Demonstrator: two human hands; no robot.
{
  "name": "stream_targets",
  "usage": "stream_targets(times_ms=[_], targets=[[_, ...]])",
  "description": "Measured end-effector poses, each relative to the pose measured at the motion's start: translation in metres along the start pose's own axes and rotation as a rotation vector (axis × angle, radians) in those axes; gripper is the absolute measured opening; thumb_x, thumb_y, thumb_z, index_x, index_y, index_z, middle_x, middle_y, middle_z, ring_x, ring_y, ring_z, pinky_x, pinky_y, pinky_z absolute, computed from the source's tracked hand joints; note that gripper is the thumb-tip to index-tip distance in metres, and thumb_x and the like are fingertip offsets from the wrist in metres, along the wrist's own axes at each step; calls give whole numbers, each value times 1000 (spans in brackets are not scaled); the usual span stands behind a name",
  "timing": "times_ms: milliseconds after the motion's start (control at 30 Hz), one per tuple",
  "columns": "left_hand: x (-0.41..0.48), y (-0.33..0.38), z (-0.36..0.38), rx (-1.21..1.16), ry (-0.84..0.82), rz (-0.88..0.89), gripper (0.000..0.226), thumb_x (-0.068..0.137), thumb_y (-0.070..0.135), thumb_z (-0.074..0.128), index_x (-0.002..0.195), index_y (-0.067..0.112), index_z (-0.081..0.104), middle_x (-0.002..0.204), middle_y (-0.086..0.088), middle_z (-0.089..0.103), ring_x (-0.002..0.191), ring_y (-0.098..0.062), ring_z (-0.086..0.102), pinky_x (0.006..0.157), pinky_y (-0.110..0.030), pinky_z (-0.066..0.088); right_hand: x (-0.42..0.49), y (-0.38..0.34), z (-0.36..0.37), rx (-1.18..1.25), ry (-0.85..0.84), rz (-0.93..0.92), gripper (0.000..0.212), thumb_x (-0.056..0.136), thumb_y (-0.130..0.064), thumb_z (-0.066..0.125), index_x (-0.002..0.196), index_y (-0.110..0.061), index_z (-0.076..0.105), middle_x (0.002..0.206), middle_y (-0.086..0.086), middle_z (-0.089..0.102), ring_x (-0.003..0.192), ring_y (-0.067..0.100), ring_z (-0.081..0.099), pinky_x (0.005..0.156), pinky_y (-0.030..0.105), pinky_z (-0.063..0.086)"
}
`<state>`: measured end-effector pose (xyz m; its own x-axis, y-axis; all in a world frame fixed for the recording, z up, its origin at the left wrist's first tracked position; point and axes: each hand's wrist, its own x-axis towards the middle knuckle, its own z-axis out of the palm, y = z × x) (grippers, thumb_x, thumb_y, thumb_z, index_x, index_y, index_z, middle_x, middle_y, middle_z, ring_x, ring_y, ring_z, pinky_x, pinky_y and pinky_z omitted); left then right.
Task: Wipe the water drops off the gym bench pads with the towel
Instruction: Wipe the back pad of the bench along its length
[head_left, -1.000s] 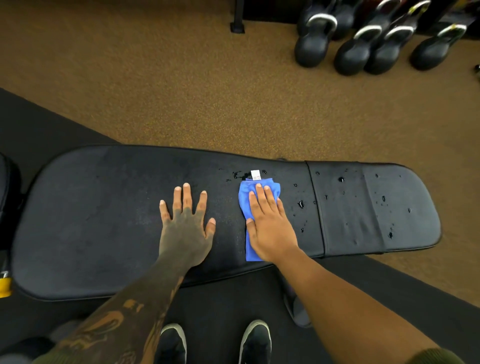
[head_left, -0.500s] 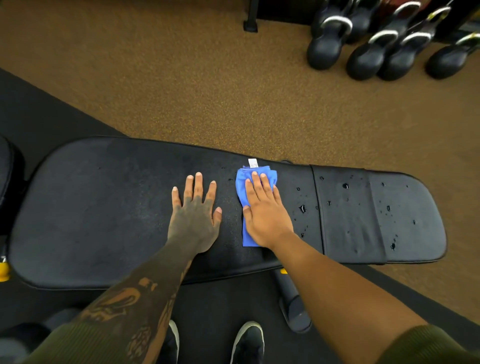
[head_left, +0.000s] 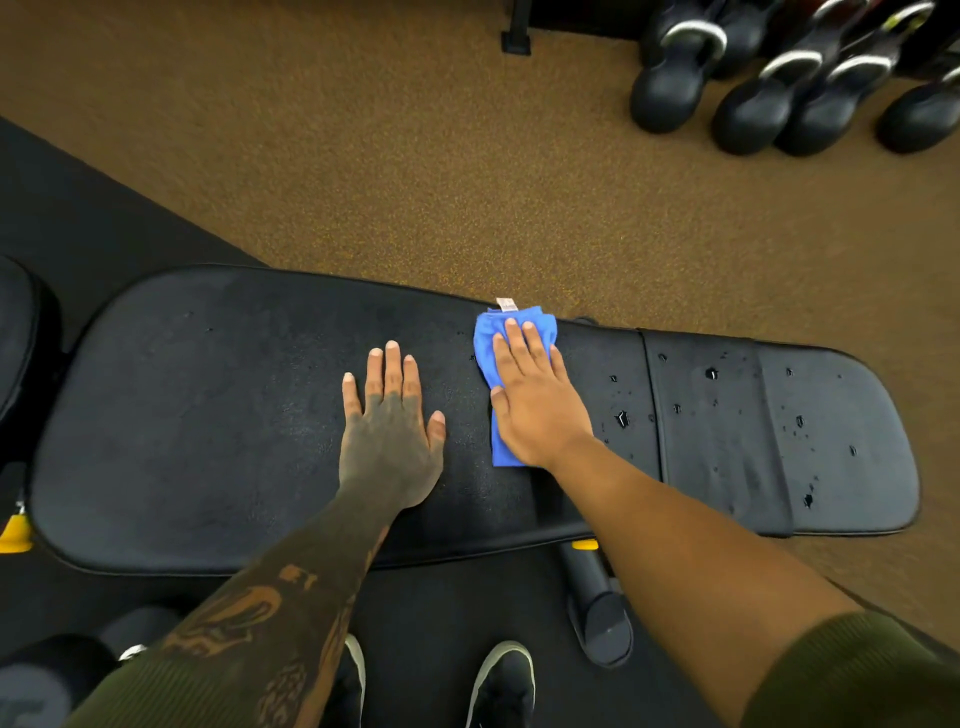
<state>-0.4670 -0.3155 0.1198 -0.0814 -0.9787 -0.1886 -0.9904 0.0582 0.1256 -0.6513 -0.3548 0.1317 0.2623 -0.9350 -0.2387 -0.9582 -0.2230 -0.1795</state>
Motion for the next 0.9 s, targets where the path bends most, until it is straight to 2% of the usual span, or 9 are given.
stream_targets(times_ms=[233,500,733,900], targets=[[-1,0,-1,22,-12,6,69,96,48,17,154,17,-5,162,-14,-10,149,-31,-12,118,-58,-1,26,5,-8,11,10,88,62,100,-27,31,154,-14,4,163,5,-7,149,25,-11,120,47,2],[-1,1,-1,25,-14,7,67,95,48,17,153,23,-4,162,-13,-10,149,-32,-12,116,-63,0,22,-12,-4,-10,-11,-111,60,100,-29,30,155,-22,7,163,2,-4,149,23,-10,120,46,1],[-2,0,-2,16,-11,2,65,96,48,21,154,26,0,163,-12,-5,149,-32,-8,115,-66,3,30,10,-11,-5,-12,32,59,100,-29,30,154,-22,7,163,5,-7,149,26,-11,120,48,1],[-3,1,-1,18,5,-5,64,96,48,23,154,25,5,163,-12,-2,149,-32,-5,115,-65,4,39,-15,-10,-12,-42,-76,60,100,-29,29,155,-24,4,163,4,-8,148,25,-13,120,47,-1]])
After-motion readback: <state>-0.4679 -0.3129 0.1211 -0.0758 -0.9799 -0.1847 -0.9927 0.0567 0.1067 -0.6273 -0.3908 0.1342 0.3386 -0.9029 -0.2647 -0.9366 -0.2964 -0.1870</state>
